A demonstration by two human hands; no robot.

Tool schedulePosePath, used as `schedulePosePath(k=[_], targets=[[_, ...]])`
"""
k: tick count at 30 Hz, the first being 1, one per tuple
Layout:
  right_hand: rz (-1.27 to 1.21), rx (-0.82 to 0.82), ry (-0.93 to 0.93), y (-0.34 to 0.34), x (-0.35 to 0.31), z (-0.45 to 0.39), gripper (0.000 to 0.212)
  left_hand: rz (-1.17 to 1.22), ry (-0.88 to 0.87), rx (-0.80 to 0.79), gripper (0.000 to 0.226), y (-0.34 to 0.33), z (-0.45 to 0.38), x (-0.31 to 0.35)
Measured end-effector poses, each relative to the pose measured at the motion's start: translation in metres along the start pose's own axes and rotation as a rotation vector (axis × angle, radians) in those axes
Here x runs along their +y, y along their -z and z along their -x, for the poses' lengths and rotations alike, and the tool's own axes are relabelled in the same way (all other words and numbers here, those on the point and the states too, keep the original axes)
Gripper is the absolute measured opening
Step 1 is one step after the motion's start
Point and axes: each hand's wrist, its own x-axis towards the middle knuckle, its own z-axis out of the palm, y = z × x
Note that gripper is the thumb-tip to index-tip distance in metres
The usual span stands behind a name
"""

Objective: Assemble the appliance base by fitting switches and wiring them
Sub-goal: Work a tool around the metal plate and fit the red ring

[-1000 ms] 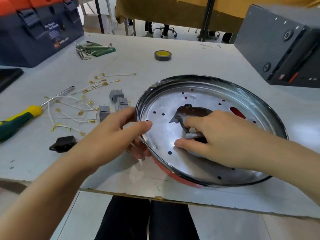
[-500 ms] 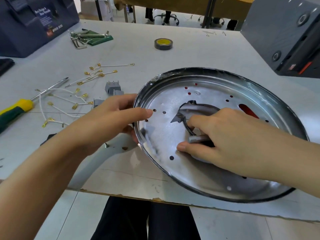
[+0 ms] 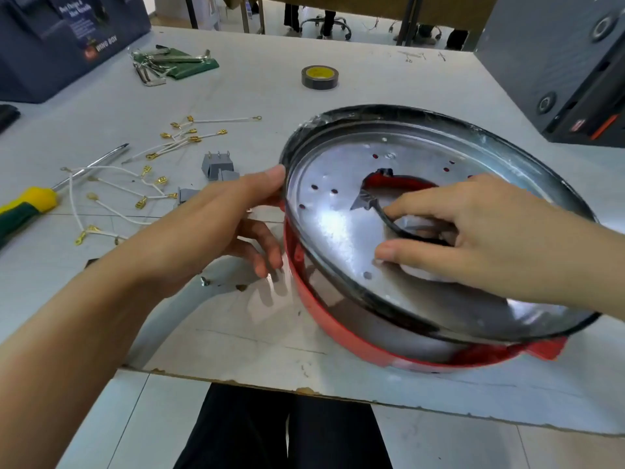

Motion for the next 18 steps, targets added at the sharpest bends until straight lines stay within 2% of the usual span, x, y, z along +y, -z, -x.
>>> schedulePosePath(k=[6, 11, 18], targets=[[-0.040, -0.009, -0.002, 0.004, -0.001, 0.000, 0.079, 0.063, 0.024, 0.025, 0.049, 0.000, -0.001, -0.001], [-0.105, 0.025, -0.082, 0.014, -0.001, -0.004, 0.068, 0.046, 0.027, 0.084, 0.042, -0.005, 0.000, -0.002], [0.032, 0.009, -0.112, -0.001, -0.018, -0.007, 0.061, 0.102, 0.039, 0.162, 0.045, -0.011, 0.003, 0.003]])
